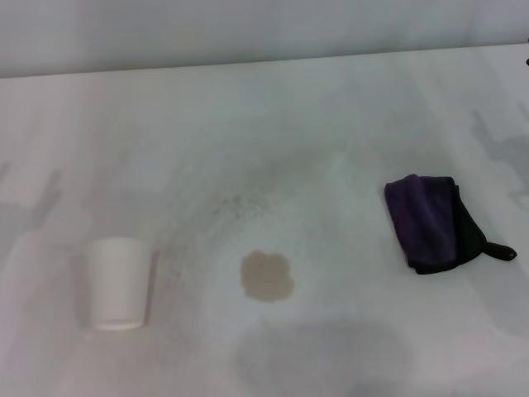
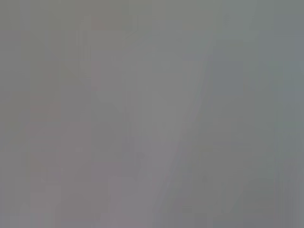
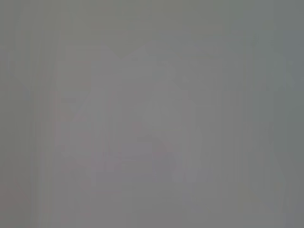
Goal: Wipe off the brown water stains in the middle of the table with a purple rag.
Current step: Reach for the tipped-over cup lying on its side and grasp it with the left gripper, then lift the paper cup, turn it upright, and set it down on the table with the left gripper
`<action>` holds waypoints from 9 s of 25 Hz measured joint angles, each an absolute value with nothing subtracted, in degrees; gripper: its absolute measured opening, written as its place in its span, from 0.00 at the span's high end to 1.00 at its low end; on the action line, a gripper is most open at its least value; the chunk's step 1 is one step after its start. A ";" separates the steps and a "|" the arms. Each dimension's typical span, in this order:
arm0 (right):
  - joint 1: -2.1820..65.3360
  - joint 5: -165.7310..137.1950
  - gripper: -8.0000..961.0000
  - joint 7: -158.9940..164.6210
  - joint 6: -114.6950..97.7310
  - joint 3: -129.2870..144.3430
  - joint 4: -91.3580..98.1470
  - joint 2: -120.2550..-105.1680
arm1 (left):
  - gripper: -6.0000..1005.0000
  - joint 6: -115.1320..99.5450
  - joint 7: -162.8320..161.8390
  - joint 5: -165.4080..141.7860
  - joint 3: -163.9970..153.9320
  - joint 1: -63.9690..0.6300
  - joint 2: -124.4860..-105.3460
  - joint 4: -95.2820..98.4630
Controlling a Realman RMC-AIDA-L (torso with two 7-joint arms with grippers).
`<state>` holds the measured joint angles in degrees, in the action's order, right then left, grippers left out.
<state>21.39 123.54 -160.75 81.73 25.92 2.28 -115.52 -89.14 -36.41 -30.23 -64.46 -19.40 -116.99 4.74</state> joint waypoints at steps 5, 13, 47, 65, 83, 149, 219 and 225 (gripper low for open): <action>21.36 123.58 0.12 -160.67 81.51 25.92 2.29 -115.44 | 0.14 -82.67 -50.83 -36.74 -64.51 -19.20 -113.96 9.92; 21.60 123.48 0.12 -160.64 81.37 25.93 2.38 -115.41 | 0.14 -73.26 -73.22 -51.85 -64.04 -14.04 -111.90 29.24; 22.35 123.57 0.12 -160.66 81.03 25.93 1.96 -115.67 | 0.14 -102.17 -155.86 -120.53 -46.85 -24.25 -103.77 65.99; 23.96 123.60 0.12 -160.30 80.59 25.93 0.80 -115.90 | 0.14 -102.48 -156.39 -132.73 -49.49 -32.28 -108.45 55.08; 24.36 123.75 0.12 -160.31 79.17 23.72 0.20 -115.93 | 0.14 -96.12 -156.77 -137.00 -52.68 -40.39 -111.36 41.36; 22.31 123.50 0.12 -158.37 84.28 23.71 0.66 -115.66 | 0.36 -88.78 -152.41 -130.84 -55.73 -34.20 -118.25 59.08; 23.05 122.96 0.12 -160.22 86.47 27.59 0.78 -115.98 | 0.40 -70.62 -18.53 -62.79 -58.49 -18.01 -119.77 1.86; 22.74 122.96 0.12 -160.22 86.33 27.76 0.79 -115.85 | 0.40 -71.73 -16.39 -61.42 -58.22 -17.15 -119.79 0.44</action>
<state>22.74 122.96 -160.22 86.33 27.76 0.79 -115.85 -71.73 -16.39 -61.42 -58.22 -17.15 -119.79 0.44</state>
